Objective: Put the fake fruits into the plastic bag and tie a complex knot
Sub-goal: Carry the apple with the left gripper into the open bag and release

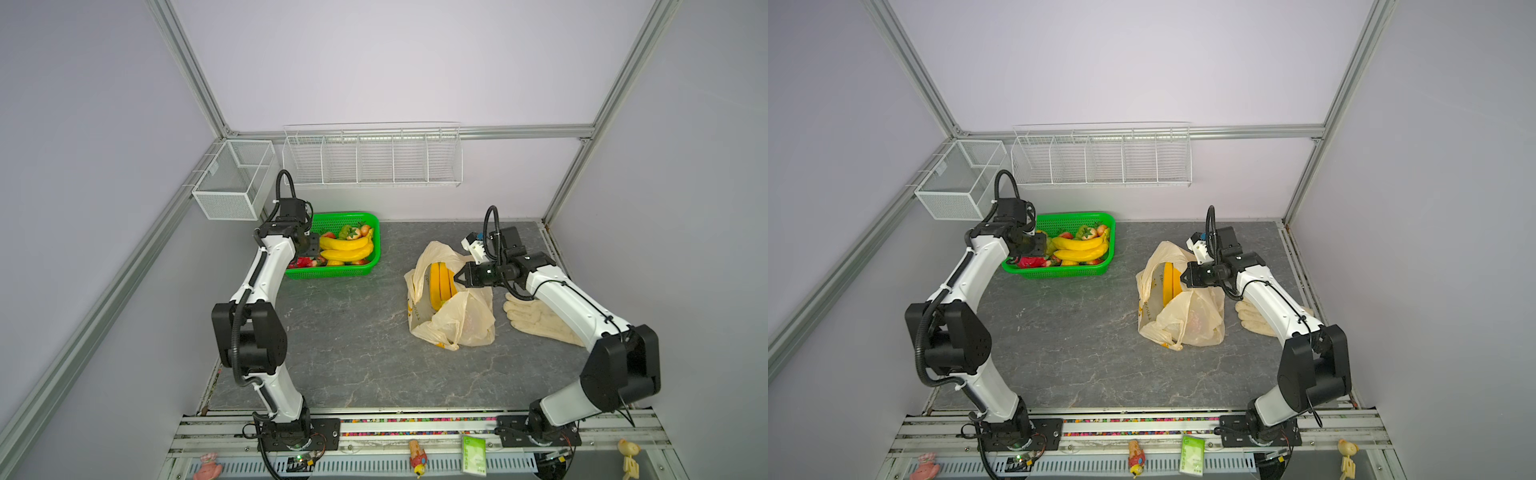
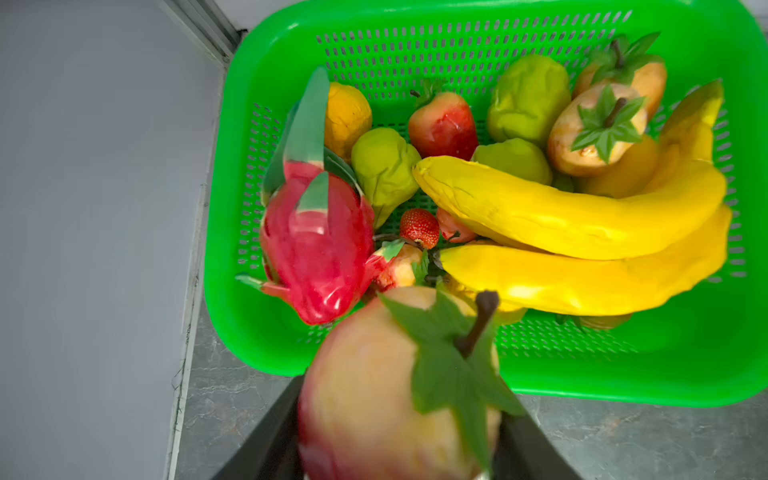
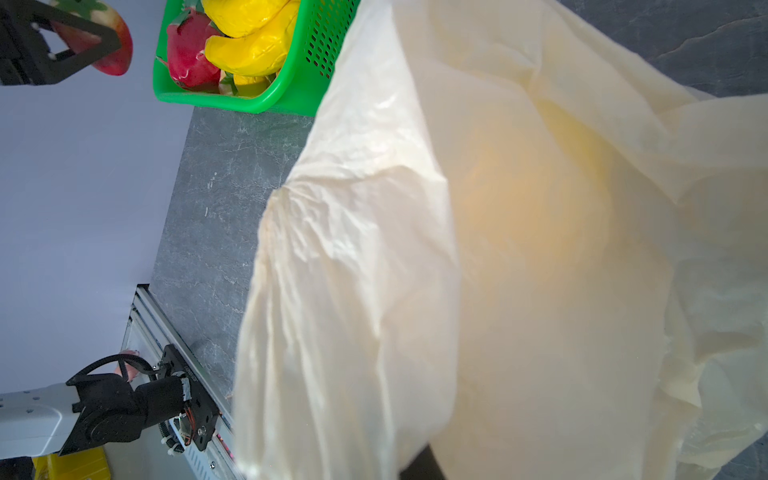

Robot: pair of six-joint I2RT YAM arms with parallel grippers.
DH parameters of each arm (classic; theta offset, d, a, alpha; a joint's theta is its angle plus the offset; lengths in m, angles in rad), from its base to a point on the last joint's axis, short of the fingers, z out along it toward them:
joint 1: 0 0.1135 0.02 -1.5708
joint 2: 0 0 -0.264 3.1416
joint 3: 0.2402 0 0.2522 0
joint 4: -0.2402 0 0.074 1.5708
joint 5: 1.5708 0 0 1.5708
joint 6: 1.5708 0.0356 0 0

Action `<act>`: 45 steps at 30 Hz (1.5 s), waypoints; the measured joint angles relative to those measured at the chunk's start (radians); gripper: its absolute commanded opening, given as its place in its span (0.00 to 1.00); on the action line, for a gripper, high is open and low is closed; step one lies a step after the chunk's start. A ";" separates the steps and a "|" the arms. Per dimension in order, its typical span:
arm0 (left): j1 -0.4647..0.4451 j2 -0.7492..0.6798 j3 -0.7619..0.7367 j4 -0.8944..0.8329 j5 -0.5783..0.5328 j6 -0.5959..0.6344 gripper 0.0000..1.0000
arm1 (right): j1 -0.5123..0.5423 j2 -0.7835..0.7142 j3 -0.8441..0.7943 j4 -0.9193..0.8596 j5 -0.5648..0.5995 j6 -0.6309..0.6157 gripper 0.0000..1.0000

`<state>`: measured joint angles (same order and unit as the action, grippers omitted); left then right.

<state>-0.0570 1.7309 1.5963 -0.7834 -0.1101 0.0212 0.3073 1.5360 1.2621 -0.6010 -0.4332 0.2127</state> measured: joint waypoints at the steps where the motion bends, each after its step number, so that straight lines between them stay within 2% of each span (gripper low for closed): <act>1: 0.000 -0.043 -0.049 0.020 0.009 -0.009 0.39 | 0.000 0.000 0.000 0.000 0.000 0.000 0.06; 4: -0.008 -0.151 -0.187 0.092 0.080 -0.040 0.38 | 0.000 0.000 0.000 0.000 0.000 0.000 0.07; 6: -0.043 -0.224 -0.285 0.155 0.125 -0.062 0.38 | 0.000 0.000 0.000 0.000 0.003 0.000 0.07; 9: -0.175 -0.330 -0.423 0.256 0.201 -0.095 0.39 | 0.000 0.000 0.000 0.000 0.007 0.000 0.06; 13: -0.394 -0.411 -0.555 0.408 0.319 -0.145 0.39 | 0.000 0.000 0.000 -0.002 0.012 0.000 0.06; 17: -0.587 -0.398 -0.598 0.536 0.385 -0.179 0.39 | 0.000 0.000 0.000 -0.010 0.012 0.000 0.07; 20: -0.678 -0.350 -0.591 0.631 0.421 -0.194 0.39 | 0.000 0.000 0.000 -0.011 0.000 -0.001 0.07; 28: -0.732 -0.084 -0.424 0.709 0.419 -0.196 0.40 | 0.000 -0.030 0.002 -0.026 -0.029 0.000 0.07; 34: -0.764 0.090 -0.388 0.798 0.338 -0.236 0.44 | 0.000 -0.050 0.014 -0.023 -0.057 0.017 0.06; 38: -0.793 0.168 -0.390 0.870 0.321 -0.285 0.53 | 0.000 -0.050 0.014 -0.021 -0.069 0.031 0.06; 45: -0.848 0.179 -0.436 1.019 0.342 -0.358 0.69 | 0.000 -0.050 0.014 -0.018 -0.065 0.035 0.06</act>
<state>-0.9054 1.9099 1.1603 0.2356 0.2317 -0.3367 0.3073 1.4857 1.2758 -0.6193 -0.4980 0.2474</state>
